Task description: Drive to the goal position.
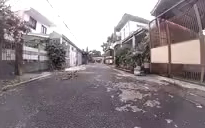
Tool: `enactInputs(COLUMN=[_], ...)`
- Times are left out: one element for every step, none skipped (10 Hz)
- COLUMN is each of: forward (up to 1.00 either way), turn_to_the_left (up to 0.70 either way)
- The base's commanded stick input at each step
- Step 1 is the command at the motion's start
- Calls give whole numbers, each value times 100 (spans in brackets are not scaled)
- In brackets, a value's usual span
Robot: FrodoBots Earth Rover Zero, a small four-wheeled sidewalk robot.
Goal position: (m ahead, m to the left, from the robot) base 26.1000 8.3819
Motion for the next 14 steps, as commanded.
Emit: enactInputs(forward=[70, 70, 70, 70, 70, 70, 70, 70, 70, 70, 70, 70, 70, 74], turn_to_the_left=[0, 0, 0, 0, 0, 0, 0, 0, 0, 0, 0, 0, 0, 0])
